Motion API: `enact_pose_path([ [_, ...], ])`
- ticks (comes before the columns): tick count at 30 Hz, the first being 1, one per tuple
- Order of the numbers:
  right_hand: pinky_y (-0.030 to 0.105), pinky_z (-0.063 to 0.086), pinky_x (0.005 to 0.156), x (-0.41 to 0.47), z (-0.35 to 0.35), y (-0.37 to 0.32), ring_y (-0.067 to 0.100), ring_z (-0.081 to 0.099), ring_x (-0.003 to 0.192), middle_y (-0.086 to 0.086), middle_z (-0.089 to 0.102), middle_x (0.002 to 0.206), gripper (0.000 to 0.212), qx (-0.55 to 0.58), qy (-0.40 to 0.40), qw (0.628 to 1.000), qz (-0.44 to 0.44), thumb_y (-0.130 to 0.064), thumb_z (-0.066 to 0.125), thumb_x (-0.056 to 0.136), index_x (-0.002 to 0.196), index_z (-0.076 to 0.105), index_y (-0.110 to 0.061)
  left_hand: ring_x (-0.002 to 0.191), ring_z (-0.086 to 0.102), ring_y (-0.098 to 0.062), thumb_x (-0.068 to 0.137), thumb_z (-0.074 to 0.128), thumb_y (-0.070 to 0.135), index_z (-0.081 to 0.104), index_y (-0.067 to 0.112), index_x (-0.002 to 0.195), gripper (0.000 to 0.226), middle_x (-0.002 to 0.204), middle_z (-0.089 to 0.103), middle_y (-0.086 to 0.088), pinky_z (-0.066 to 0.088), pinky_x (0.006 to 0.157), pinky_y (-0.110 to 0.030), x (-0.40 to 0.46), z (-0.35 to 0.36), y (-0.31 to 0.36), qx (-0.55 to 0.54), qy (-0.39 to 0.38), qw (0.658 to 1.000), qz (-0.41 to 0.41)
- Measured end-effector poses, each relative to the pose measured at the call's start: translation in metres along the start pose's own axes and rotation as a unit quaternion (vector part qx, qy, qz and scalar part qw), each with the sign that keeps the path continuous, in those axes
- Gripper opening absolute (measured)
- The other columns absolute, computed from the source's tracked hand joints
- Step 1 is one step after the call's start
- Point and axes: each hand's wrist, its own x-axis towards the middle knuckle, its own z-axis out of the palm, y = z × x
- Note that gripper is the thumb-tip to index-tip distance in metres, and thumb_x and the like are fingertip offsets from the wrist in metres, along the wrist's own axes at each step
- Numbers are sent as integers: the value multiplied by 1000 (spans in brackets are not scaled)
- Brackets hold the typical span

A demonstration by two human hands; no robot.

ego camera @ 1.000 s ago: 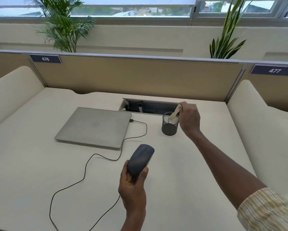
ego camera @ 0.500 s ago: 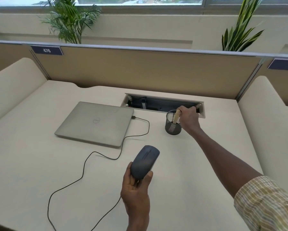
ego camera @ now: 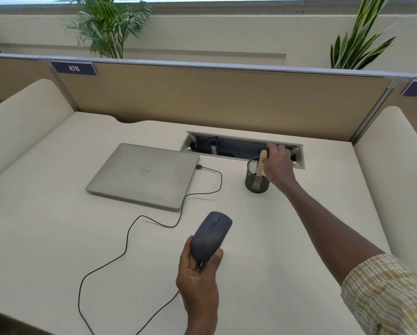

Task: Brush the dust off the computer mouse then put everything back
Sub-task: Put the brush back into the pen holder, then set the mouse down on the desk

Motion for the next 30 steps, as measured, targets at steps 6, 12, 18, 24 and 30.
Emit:
enact_pose_path([
  [6,35,47,72,-103,-19,-31,30,63,83,13,71,87,25,143,28,989,34,-24,59,97,88,70,-3,108,72,-5,78,85,8,60,42,122,61,117,76,14,52,81,-8,-1,7,1,7,2,1000,-8],
  [12,28,51,81,-220,-23,-57,14,68,95,-1,75,103,39,177,-130,973,70,-46,57,98,110,72,-13,110,71,-6,80,84,9,59,41,123,59,124,73,8,54,83,-11,-4,9,0,-4,-5,1000,-13],
  [18,26,57,77,-252,-15,-68,12,70,90,-2,72,112,32,273,-151,944,108,-31,66,93,122,66,-19,112,71,-10,81,85,10,62,35,123,54,121,75,7,54,91,-28,-8,4,-6,12,-59,997,-50],
  [24,46,58,90,-263,-10,-43,25,69,100,5,69,115,38,288,-165,934,134,-14,67,91,128,63,-11,116,67,-10,95,66,16,67,35,116,29,114,76,13,49,102,-32,-6,-20,-13,96,-129,980,-116],
  [30,47,57,92,-284,6,-22,25,69,101,1,69,110,36,293,-187,923,164,-5,63,90,126,64,-13,114,67,-9,100,62,23,74,40,106,21,116,75,14,50,105,-33,-7,-35,-19,176,-167,962,-127],
])
